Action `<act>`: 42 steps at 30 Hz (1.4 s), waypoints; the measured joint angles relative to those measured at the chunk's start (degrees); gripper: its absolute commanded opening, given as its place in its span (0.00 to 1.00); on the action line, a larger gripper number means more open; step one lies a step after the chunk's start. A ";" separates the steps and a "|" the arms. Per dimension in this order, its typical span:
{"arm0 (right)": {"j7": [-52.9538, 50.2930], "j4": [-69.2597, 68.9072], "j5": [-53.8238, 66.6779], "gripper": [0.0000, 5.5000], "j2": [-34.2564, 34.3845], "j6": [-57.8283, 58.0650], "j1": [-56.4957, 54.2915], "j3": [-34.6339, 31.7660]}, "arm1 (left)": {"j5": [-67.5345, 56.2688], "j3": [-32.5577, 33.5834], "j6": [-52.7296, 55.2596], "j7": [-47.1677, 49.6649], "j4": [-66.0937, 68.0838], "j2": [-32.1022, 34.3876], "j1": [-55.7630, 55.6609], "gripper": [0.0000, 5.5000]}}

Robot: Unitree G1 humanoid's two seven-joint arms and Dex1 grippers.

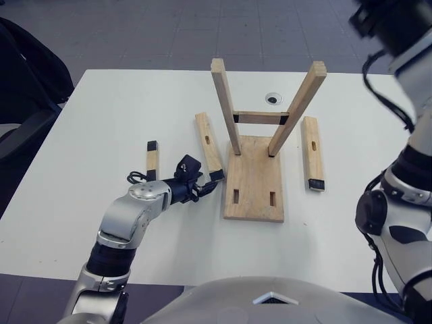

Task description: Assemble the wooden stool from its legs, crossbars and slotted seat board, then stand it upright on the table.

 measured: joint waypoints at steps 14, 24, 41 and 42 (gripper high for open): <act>-4.90 -6.96 -16.61 0.14 -2.77 -10.41 37.05 5.54 | 0.10 15.86 -21.16 6.58 -10.16 -7.29 8.66 0.69; -3.15 -3.61 -31.92 0.24 -2.00 -23.16 59.39 17.95 | 11.17 17.94 -37.02 15.37 -5.14 -12.67 22.63 0.59; -0.37 -2.39 -34.13 0.24 -1.87 -23.45 58.79 19.30 | 11.21 19.35 -32.71 16.06 10.78 -13.63 16.40 0.45; -0.31 -2.33 -34.18 0.24 -1.87 -23.45 58.68 19.31 | 11.20 19.34 -31.56 16.16 10.52 -13.65 16.01 0.42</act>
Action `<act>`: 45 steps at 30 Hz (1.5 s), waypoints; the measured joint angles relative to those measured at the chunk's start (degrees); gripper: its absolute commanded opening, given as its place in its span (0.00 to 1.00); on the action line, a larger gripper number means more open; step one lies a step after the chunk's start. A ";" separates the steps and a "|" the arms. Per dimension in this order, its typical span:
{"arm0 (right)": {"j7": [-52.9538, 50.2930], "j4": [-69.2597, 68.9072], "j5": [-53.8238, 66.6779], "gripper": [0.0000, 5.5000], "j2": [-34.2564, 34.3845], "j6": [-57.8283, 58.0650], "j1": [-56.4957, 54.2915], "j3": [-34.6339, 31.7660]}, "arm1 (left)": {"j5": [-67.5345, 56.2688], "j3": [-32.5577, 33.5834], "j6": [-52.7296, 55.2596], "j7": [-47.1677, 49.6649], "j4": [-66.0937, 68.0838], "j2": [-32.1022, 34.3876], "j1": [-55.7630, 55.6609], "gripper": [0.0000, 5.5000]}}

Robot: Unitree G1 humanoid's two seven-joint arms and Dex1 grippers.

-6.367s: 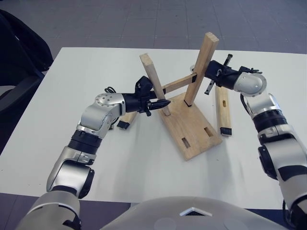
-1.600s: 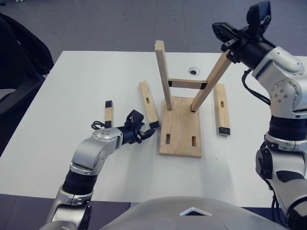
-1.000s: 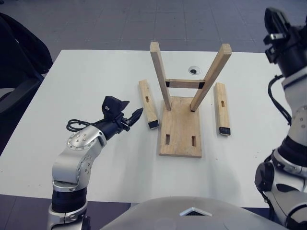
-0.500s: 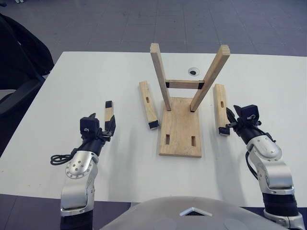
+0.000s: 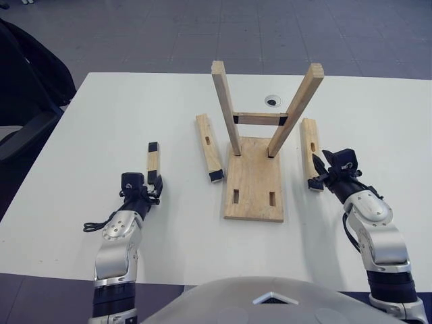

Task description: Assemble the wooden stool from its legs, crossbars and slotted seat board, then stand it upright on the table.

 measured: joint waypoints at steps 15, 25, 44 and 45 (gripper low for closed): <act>1.33 -1.91 4.67 0.42 2.68 4.22 -1.12 -1.09 | 3.16 -2.17 6.63 3.39 -7.06 0.09 -0.09 0.24; 0.73 -12.64 56.07 0.53 8.82 44.26 -11.57 -14.73 | -3.89 2.56 -29.51 -15.92 -10.26 4.51 11.59 0.24; -15.38 4.06 76.55 0.53 21.05 40.43 -23.91 -8.95 | -3.72 -11.27 -29.47 -19.75 -19.18 5.11 10.23 0.24; -15.30 4.53 76.50 0.53 21.32 39.95 -24.40 -8.45 | -3.72 -11.36 -29.47 -19.75 -19.15 5.11 10.19 0.24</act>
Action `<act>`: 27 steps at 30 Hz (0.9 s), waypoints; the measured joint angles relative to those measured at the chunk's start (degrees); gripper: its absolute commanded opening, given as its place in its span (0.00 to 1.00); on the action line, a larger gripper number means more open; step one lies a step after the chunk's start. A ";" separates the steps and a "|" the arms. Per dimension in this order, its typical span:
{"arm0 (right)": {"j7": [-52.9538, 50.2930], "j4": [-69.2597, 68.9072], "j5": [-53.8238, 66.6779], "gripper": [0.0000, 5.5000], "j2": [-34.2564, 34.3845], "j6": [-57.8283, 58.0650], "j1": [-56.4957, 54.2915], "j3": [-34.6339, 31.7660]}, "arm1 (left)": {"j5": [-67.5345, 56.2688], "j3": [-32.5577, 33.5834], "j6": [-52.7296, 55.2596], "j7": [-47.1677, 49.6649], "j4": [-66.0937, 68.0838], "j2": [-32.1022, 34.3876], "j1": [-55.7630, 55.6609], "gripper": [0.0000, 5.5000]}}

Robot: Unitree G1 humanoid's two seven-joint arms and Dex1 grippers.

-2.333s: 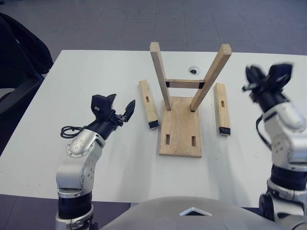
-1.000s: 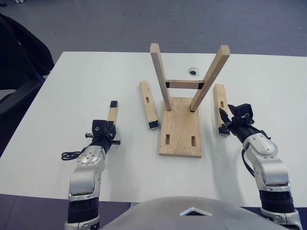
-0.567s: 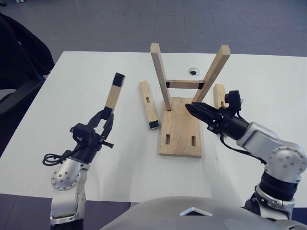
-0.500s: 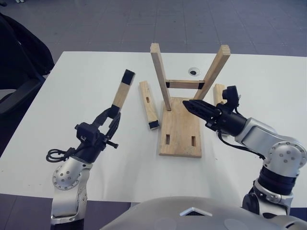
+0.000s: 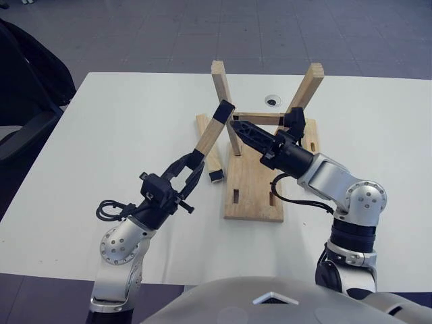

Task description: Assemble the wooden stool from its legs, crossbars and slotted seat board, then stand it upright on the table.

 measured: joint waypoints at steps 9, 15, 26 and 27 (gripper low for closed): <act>2.70 7.11 -3.98 0.44 0.91 -5.36 -6.14 2.75 | 0.04 -1.47 -0.01 -0.02 0.77 0.01 -1.46 0.24; 2.42 8.22 -4.54 0.26 1.77 -6.16 -6.50 2.87 | 0.17 -1.91 -0.10 0.11 0.80 -0.04 -2.17 0.24; 6.36 7.98 -9.37 0.08 -0.82 -6.85 -8.10 5.13 | 0.23 -2.18 -1.36 0.61 2.45 -0.21 -2.38 0.24; 6.82 7.97 -9.79 0.08 -0.82 -7.05 -8.10 5.20 | 0.23 -2.21 -1.39 0.61 2.54 -0.29 -2.46 0.24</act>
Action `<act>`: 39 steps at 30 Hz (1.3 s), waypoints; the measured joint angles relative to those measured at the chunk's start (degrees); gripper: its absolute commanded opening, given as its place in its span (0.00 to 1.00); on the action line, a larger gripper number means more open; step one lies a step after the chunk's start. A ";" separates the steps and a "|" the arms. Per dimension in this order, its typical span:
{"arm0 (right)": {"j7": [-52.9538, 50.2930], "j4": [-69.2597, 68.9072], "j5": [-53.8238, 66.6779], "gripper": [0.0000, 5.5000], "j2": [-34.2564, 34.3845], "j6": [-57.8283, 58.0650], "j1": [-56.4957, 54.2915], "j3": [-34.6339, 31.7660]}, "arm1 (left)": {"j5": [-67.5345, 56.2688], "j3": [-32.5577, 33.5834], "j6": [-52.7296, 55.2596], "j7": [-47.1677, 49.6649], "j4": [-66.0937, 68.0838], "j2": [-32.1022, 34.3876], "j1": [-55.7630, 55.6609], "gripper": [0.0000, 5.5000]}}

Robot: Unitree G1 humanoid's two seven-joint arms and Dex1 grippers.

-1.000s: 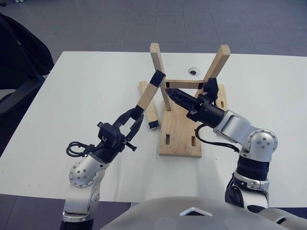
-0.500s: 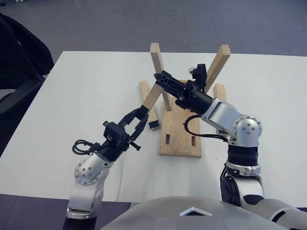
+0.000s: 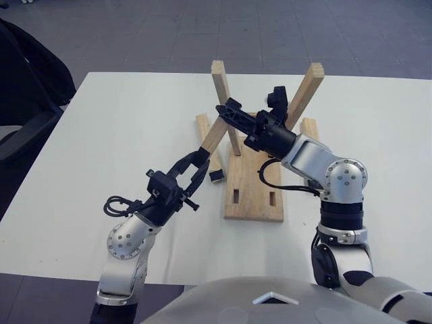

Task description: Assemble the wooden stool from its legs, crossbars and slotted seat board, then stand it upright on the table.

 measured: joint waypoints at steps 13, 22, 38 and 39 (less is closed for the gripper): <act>-1.63 -0.36 1.14 0.08 1.06 0.16 -0.11 -2.05 | 3.99 -1.48 -1.49 0.48 1.85 -0.09 -4.27 0.54; -7.42 -11.55 9.33 0.08 -10.93 4.07 6.03 -9.88 | 6.03 0.24 -10.29 -2.90 11.37 4.81 4.04 0.54; -11.06 -13.45 -24.19 0.08 -23.62 -11.01 13.36 -8.95 | 8.44 0.21 -13.26 0.55 18.68 3.30 1.61 0.54; -11.73 -12.48 -26.44 0.08 -22.23 -13.05 13.05 -8.80 | 8.44 0.20 -13.24 0.56 18.68 3.27 1.39 0.54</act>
